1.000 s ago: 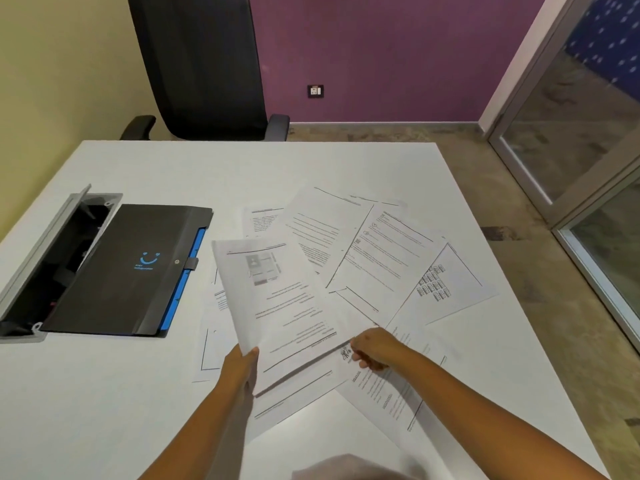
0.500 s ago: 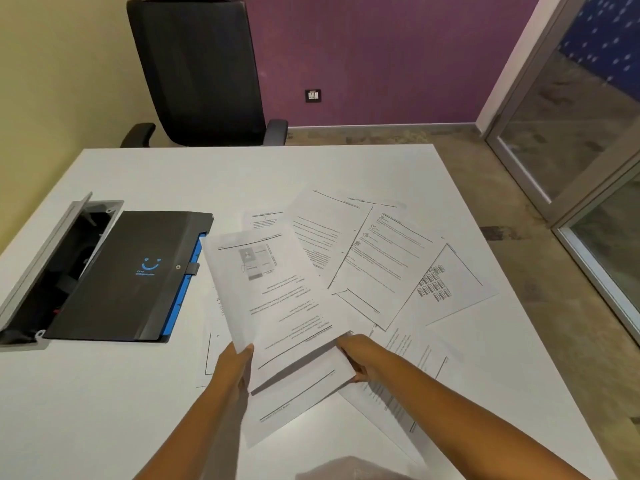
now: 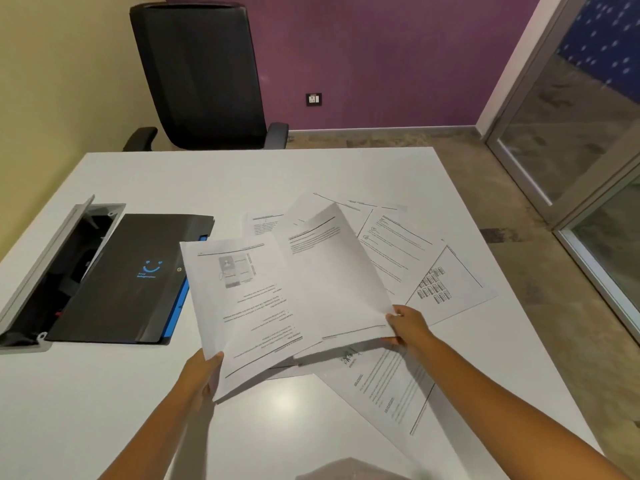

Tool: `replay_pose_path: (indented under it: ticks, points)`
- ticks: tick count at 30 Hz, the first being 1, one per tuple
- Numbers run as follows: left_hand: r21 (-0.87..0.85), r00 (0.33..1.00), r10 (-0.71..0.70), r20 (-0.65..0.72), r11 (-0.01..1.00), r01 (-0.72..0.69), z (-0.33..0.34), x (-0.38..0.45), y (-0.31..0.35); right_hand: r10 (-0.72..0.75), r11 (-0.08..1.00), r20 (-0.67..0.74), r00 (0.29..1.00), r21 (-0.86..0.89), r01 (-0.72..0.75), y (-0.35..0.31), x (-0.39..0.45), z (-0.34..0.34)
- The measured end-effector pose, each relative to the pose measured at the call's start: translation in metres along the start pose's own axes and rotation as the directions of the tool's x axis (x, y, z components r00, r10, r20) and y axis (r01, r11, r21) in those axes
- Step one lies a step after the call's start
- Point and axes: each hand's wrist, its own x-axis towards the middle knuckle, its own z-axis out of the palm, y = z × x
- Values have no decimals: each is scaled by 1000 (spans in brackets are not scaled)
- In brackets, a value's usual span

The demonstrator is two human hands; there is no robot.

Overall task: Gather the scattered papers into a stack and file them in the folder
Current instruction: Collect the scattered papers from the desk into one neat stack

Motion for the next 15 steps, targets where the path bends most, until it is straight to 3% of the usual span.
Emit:
replay_pose_path:
  ticks: [4, 7, 12, 15]
  points:
    - [35, 998, -54, -12, 998, 55, -6, 5, 0, 66, 966, -64, 996, 255, -47, 6, 7, -19]
    - [87, 997, -71, -17, 994, 72, -8, 8, 3, 115, 880, -45, 992, 468, -81, 6, 6, -25]
    - [212, 992, -97, -83, 971, 113, -14, 13, 9, 149, 807, -43, 988, 582, -97, 7, 6, -22]
    - [392, 979, 43, -202, 919, 41, -13, 10, 10, 147, 801, -12, 989, 587, -112, 6, 4, -15]
